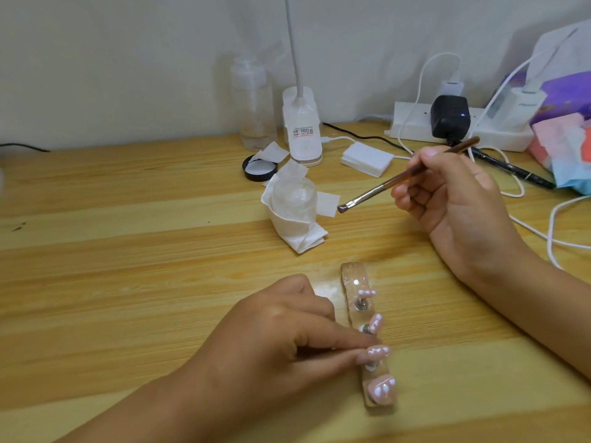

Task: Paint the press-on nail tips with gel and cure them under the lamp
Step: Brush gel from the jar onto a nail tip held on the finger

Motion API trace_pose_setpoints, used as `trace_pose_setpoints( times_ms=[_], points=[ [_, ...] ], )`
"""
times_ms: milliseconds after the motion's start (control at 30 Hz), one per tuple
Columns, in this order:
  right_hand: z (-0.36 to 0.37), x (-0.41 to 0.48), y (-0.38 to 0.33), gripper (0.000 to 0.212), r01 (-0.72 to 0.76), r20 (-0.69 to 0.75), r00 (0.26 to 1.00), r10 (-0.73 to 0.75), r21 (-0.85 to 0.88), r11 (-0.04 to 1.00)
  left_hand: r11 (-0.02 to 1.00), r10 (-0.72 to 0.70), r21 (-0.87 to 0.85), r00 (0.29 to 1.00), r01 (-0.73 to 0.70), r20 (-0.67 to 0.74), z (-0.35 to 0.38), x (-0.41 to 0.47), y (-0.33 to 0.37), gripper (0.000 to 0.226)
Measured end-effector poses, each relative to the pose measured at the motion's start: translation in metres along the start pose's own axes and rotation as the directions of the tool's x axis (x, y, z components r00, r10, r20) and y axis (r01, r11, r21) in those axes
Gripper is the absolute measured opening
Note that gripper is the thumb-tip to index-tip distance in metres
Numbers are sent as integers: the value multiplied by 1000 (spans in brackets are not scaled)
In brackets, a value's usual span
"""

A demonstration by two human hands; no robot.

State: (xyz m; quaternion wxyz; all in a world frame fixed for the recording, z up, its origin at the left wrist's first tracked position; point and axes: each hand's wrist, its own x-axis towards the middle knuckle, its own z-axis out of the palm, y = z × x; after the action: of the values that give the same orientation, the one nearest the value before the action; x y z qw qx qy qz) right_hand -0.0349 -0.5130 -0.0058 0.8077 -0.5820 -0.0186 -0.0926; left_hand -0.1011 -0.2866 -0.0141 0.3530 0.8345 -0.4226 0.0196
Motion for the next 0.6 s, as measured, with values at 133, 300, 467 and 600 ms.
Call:
trace_pose_setpoints(
  times_ms=[133, 300, 467, 600],
  points=[
    [-1, 0, 1, 30, 10, 16, 1000, -10, -9, 1000, 994, 74, 83, 997, -71, -32, 3, 0, 0, 16],
    [0, 1, 1, 34, 18, 28, 999, -18, -19, 1000, 958, 192, 234, 978, -167, -85, 6, 0, -1, 15],
    [0, 0, 1, 29, 16, 7, 1000, -16, -24, 1000, 921, 262, 325, 959, -216, -105, 4, -2, 1, 11],
    [-1, -1, -1, 33, 12, -8, 1000, -12, -15, 1000, 962, 184, 236, 961, -134, -205, -3, 0, 2, 5]
  ],
)
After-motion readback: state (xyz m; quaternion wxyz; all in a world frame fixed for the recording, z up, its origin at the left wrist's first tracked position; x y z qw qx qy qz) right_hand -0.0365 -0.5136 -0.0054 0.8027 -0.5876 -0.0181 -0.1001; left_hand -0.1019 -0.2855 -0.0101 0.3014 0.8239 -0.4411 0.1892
